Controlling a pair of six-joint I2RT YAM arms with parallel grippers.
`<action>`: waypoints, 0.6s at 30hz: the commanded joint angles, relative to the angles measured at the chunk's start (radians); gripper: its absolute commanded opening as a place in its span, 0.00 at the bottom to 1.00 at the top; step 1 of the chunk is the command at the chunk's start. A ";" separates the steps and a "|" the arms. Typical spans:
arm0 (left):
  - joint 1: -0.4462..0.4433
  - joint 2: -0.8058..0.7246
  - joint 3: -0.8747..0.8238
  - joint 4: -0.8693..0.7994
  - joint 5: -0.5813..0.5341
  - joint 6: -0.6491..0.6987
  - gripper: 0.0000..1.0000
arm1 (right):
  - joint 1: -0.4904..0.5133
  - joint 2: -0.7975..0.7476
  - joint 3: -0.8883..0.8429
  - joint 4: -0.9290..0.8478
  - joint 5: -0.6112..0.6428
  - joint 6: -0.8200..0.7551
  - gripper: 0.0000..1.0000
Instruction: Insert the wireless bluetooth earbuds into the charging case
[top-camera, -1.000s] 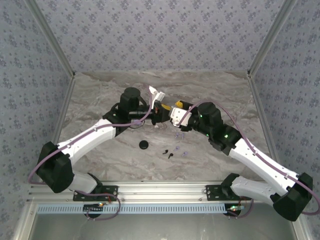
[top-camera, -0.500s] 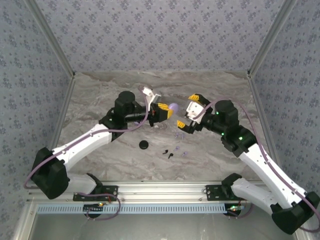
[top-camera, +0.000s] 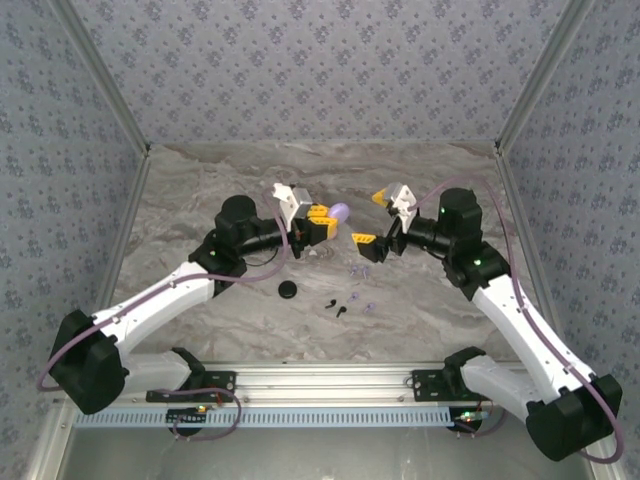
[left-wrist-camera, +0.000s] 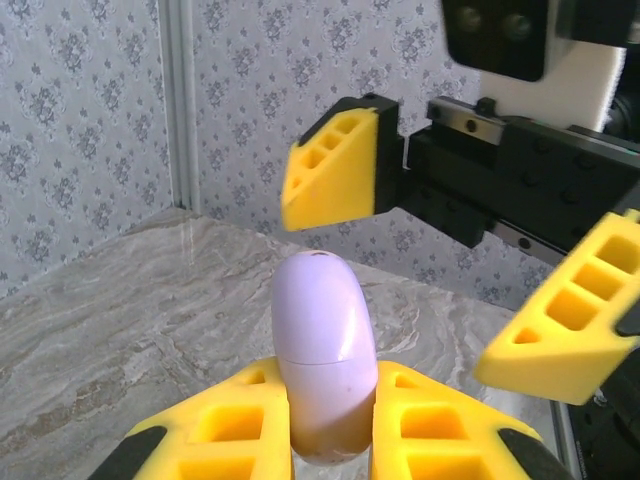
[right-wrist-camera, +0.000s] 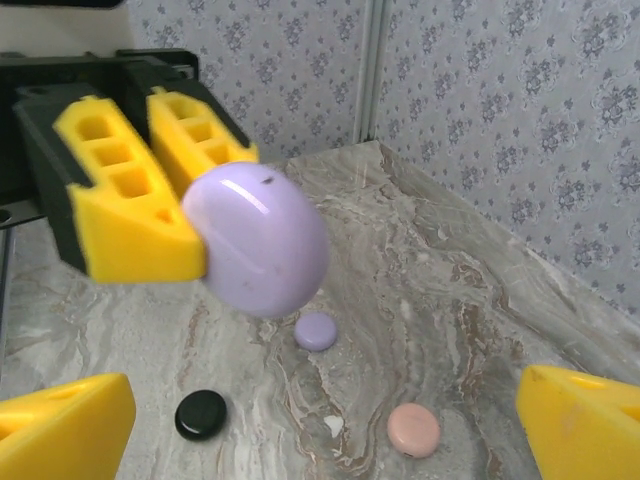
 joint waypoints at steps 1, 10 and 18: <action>-0.013 -0.024 -0.002 0.036 -0.003 0.049 0.00 | -0.002 0.031 0.071 0.041 -0.025 0.041 0.99; -0.017 -0.026 -0.009 0.041 -0.008 0.053 0.00 | -0.001 0.116 0.144 0.037 0.013 0.035 0.99; -0.019 -0.025 -0.009 0.035 -0.007 0.062 0.00 | -0.003 0.179 0.207 0.015 0.027 0.029 0.99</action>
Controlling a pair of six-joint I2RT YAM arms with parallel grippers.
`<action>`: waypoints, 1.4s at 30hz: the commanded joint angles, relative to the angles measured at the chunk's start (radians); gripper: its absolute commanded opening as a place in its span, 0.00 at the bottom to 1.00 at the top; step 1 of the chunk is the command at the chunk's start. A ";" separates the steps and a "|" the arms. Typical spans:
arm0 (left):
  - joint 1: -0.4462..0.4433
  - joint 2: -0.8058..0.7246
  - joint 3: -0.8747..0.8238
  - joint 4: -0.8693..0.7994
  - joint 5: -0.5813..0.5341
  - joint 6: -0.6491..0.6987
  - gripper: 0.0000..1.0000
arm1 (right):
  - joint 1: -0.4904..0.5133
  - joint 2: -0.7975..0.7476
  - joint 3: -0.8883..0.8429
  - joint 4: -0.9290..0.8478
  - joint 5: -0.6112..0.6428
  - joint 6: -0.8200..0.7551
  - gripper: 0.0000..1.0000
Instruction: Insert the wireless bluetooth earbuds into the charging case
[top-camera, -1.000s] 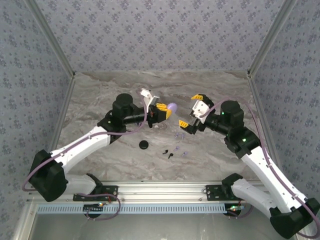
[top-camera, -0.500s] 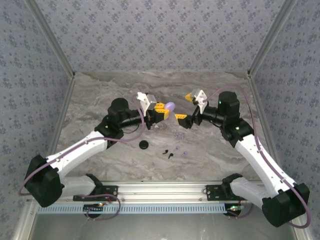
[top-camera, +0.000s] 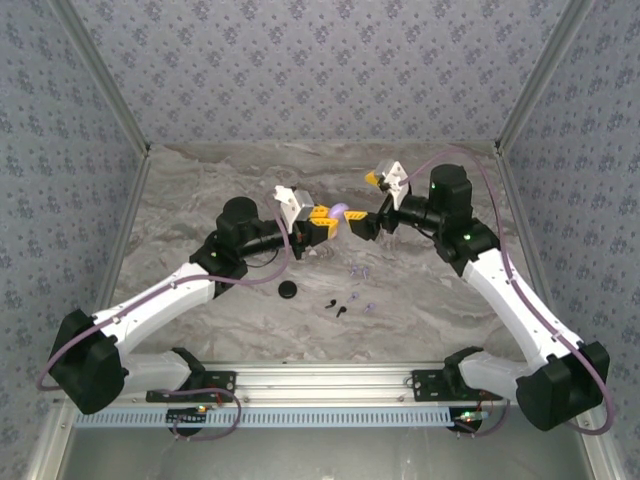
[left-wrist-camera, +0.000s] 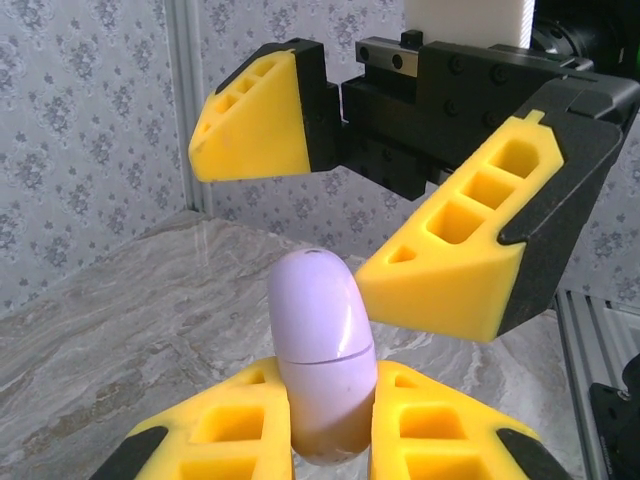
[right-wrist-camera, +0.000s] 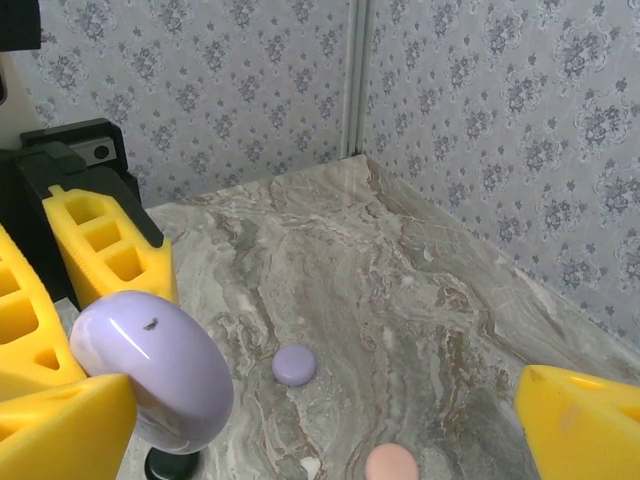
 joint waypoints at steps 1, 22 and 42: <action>-0.009 -0.025 -0.001 0.032 0.022 0.027 0.00 | -0.002 0.029 0.064 -0.007 0.017 0.012 1.00; -0.023 -0.066 -0.057 0.018 -0.083 0.062 0.00 | -0.054 -0.049 0.088 -0.167 0.074 0.098 1.00; -0.024 -0.215 -0.157 -0.046 -0.215 0.087 0.00 | 0.027 0.217 -0.054 -0.548 0.433 0.527 0.74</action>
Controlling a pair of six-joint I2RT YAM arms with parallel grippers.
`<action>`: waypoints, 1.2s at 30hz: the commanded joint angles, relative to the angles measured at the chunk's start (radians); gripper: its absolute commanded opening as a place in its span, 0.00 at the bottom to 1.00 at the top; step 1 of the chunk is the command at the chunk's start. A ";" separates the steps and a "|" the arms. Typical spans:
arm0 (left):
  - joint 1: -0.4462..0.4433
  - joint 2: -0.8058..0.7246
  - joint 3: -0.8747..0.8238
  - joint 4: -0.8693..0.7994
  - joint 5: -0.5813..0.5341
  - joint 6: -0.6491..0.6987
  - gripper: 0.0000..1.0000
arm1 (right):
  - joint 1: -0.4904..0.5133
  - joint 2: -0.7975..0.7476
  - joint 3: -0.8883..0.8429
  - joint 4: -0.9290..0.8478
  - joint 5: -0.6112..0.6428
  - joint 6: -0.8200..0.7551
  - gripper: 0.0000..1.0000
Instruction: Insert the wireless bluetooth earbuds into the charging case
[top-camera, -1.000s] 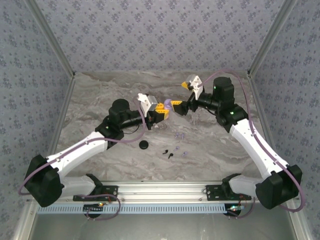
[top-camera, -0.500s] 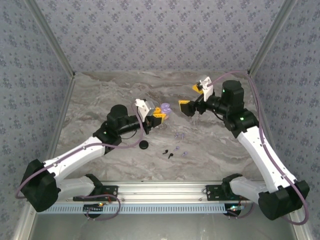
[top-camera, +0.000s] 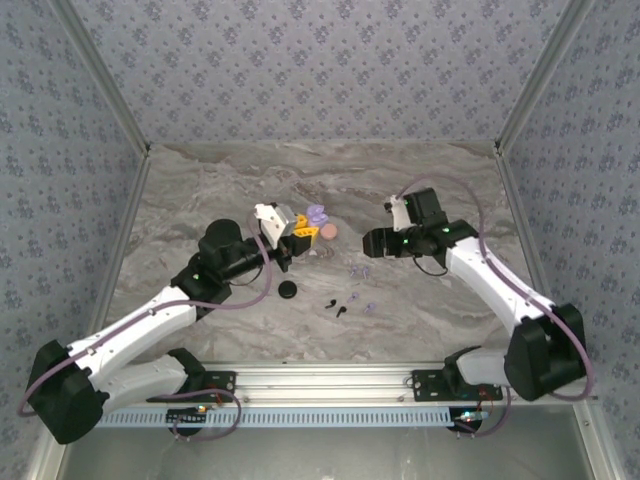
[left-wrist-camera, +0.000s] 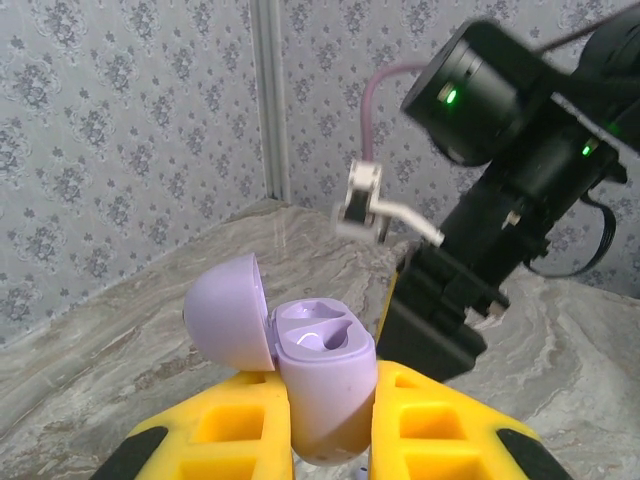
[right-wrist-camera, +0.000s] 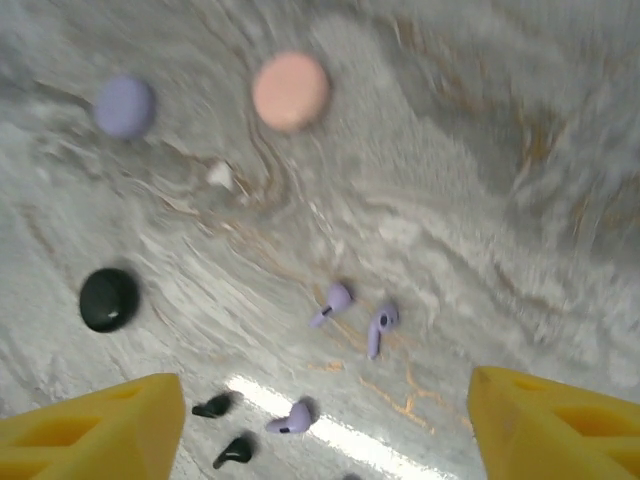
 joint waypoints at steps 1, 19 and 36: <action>-0.004 -0.018 -0.005 0.004 -0.013 0.016 0.00 | 0.028 0.078 0.042 -0.098 0.086 0.048 0.71; -0.005 -0.024 -0.005 -0.014 -0.023 0.016 0.00 | 0.148 0.458 0.264 -0.191 0.264 0.042 0.45; -0.005 -0.023 -0.002 -0.025 -0.027 0.022 0.00 | 0.163 0.537 0.286 -0.198 0.274 0.051 0.46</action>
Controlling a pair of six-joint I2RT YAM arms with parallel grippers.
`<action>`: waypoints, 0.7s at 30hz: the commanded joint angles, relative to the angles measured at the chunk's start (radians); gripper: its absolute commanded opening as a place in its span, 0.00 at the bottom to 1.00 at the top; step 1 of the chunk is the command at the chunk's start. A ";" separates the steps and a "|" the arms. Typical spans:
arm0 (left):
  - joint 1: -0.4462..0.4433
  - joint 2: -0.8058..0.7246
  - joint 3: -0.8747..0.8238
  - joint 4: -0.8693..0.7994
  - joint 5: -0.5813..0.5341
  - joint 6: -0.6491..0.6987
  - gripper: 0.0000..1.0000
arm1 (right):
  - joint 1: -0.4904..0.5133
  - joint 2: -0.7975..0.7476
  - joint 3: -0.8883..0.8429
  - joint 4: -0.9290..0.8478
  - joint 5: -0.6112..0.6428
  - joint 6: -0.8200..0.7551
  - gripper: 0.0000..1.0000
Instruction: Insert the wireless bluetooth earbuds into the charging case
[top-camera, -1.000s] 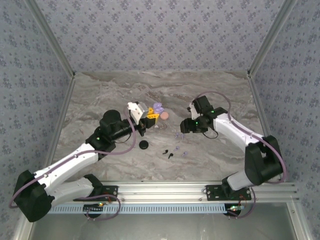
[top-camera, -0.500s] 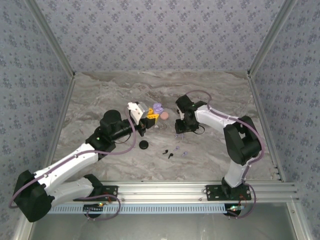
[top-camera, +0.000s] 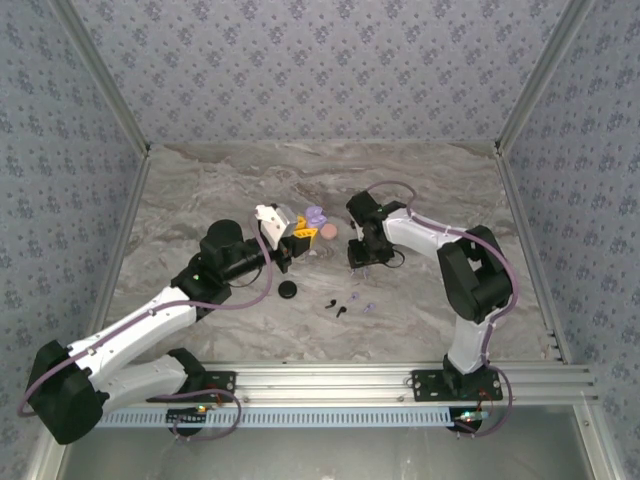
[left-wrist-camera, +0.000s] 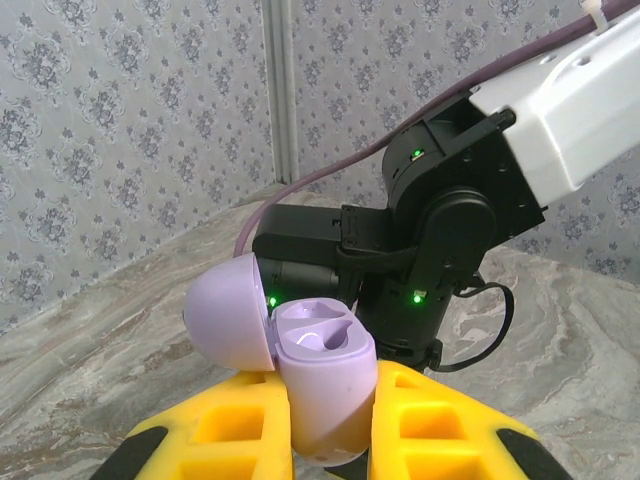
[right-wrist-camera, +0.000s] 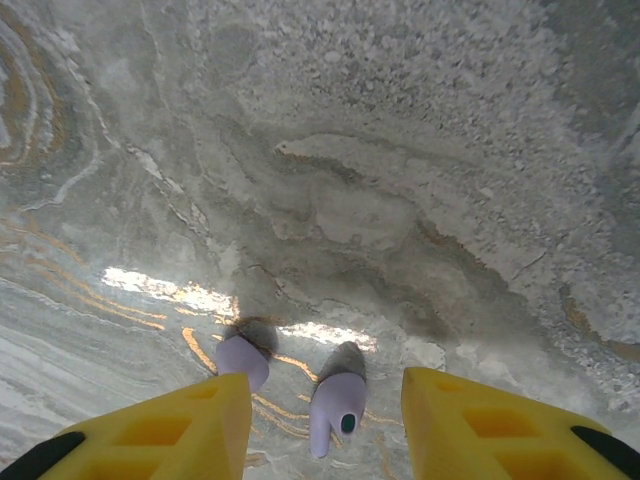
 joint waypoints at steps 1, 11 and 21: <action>-0.005 -0.021 0.005 0.003 -0.006 0.015 0.00 | 0.003 0.023 0.020 -0.042 0.034 0.010 0.46; -0.005 -0.014 0.014 0.000 -0.007 0.017 0.00 | -0.002 0.028 0.005 -0.049 0.030 0.011 0.37; -0.005 -0.008 0.022 -0.008 -0.003 0.019 0.00 | -0.002 0.050 -0.006 -0.042 0.001 0.014 0.32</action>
